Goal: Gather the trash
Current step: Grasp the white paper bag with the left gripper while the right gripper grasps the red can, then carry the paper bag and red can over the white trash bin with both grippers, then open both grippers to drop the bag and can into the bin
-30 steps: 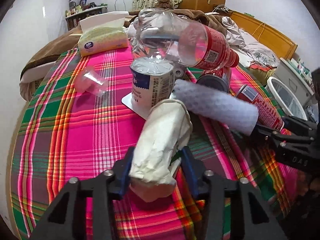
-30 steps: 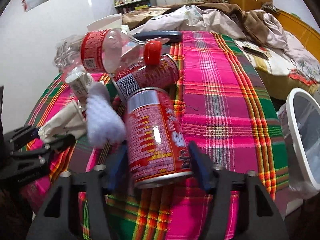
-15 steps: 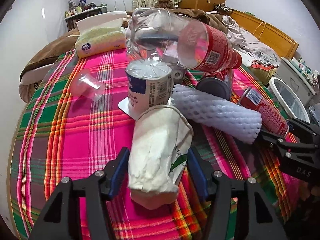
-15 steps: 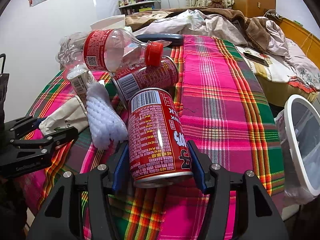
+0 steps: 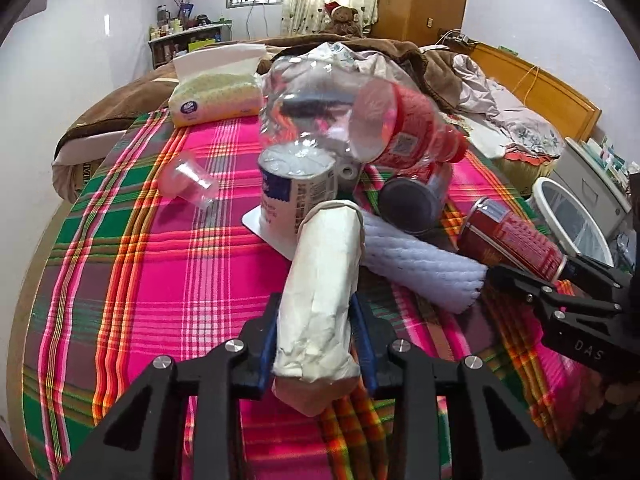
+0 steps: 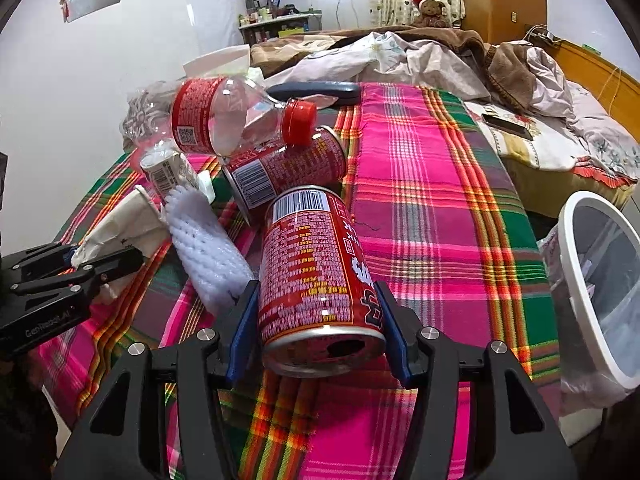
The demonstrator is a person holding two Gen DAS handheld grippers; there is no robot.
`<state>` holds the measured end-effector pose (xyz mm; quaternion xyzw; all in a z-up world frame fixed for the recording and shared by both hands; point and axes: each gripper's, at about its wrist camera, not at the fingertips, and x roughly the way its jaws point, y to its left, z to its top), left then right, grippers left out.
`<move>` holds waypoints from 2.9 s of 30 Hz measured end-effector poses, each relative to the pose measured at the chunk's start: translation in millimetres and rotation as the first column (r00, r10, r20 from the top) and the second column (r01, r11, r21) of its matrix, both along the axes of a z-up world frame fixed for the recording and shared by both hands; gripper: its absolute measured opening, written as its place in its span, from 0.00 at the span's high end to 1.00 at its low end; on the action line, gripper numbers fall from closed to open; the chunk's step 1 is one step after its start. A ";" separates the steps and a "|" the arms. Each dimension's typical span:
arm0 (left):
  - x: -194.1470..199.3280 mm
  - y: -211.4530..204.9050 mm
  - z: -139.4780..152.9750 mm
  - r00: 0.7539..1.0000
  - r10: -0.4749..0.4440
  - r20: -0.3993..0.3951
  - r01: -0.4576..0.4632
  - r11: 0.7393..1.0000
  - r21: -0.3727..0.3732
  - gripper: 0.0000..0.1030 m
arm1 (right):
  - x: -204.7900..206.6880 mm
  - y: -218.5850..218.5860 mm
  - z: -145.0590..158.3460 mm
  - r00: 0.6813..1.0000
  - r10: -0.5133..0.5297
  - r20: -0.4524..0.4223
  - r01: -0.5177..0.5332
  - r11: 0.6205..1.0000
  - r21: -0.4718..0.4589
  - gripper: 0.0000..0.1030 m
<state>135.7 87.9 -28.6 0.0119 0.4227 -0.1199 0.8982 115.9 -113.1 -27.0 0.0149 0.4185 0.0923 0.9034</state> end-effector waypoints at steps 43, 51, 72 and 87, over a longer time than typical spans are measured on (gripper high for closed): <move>-21.8 -181.1 63.5 0.964 -0.227 0.136 0.231 0.973 -0.017 0.66 | -38.0 -152.0 49.9 0.950 -0.230 0.210 0.215 0.972 0.091 0.47; -19.5 -234.5 67.5 0.939 -0.317 0.134 0.324 0.946 -0.031 0.66 | -45.0 -192.2 52.3 0.927 -0.308 0.213 0.297 0.951 0.082 0.47; 0.9 -343.3 40.4 0.892 -0.450 0.046 0.452 0.891 -0.046 0.62 | -33.2 -263.9 18.8 0.905 -0.419 0.065 0.419 0.908 0.019 0.47; 3.2 -332.6 37.8 0.909 -0.414 0.051 0.416 0.909 -0.032 0.37 | -33.8 -270.3 14.7 0.897 -0.441 0.045 0.440 0.898 0.020 0.36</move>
